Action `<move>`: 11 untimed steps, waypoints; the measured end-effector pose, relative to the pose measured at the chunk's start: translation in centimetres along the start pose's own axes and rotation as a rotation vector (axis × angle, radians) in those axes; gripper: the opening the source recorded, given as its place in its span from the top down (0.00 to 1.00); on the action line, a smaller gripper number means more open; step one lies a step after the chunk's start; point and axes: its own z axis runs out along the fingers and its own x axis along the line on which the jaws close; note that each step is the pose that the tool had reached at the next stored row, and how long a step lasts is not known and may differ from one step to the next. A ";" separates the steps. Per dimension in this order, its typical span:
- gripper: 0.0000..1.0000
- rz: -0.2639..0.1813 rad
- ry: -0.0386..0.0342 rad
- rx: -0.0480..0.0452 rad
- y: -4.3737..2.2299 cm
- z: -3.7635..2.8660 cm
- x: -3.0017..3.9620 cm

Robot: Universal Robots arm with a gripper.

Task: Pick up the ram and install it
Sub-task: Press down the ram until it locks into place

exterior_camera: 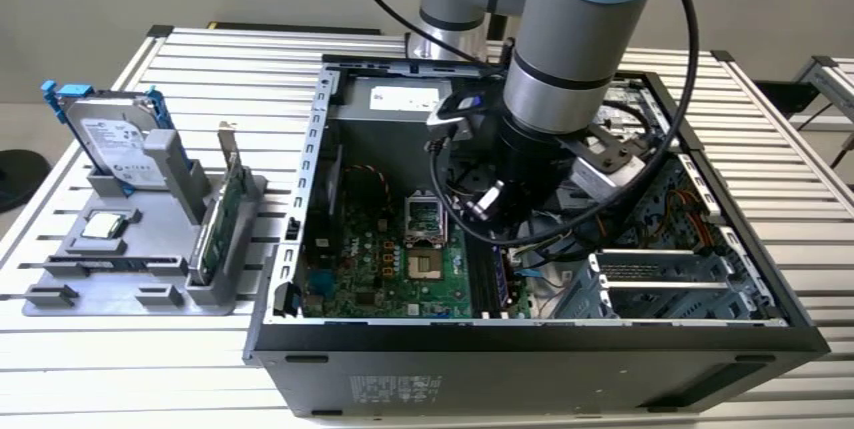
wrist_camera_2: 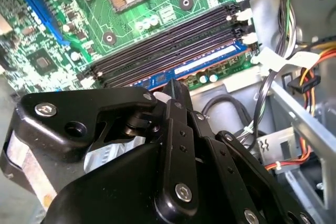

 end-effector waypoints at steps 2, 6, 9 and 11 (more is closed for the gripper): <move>1.00 -0.026 0.0009 -0.0003 0.00 0.00 0.00; 1.00 -0.078 0.0025 -0.0009 -0.01 0.01 0.00; 1.00 -0.122 0.0037 -0.0015 -0.01 0.00 0.00; 1.00 -0.153 0.0047 -0.0019 -0.01 0.01 0.01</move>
